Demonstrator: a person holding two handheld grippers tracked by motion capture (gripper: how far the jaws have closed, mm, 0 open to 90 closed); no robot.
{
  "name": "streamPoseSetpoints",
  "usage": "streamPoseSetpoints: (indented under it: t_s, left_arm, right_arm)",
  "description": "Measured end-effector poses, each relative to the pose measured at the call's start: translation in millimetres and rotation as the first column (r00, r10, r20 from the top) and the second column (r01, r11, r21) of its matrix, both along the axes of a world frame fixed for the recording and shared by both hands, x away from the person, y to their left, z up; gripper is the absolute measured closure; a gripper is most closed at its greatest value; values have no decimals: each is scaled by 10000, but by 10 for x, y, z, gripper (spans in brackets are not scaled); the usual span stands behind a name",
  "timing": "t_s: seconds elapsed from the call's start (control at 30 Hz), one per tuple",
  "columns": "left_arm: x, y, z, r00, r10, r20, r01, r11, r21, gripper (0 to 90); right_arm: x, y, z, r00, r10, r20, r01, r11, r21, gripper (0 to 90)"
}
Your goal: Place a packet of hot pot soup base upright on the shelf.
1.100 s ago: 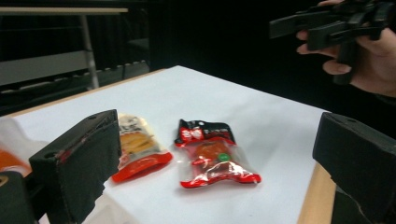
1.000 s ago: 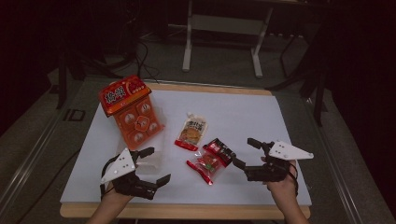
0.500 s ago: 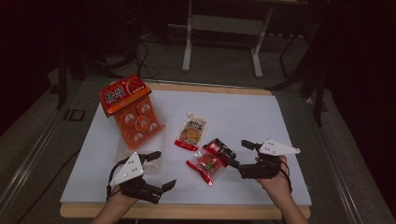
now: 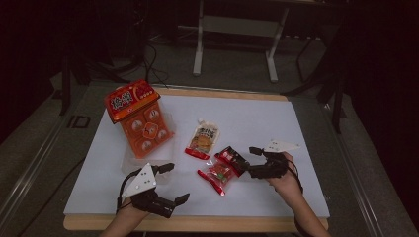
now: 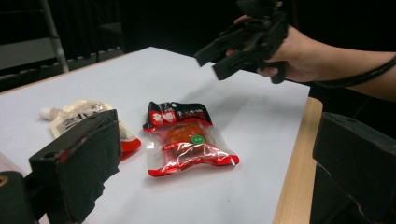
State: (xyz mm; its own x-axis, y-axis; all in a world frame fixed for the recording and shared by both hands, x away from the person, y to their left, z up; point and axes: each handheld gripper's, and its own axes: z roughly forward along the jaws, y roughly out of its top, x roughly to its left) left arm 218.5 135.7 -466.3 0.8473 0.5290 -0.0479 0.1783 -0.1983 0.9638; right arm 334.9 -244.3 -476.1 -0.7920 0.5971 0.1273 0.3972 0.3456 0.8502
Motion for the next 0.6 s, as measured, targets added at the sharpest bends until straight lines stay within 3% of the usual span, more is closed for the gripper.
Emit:
streamPoseSetpoints:
  t_s: [0.37,0.6]
  left_arm:
    - [0,0,-16,10000,-44,-57,44,10000,23,14]
    - [-3,-4,-19,10000,-46,-6,46,9999,113,14]
  right_arm:
    - [293,37,-229,9974,380,-609,-407,9982,-440,266]
    - [454,80,-343,9954,307,-906,-375,9965,-744,295]
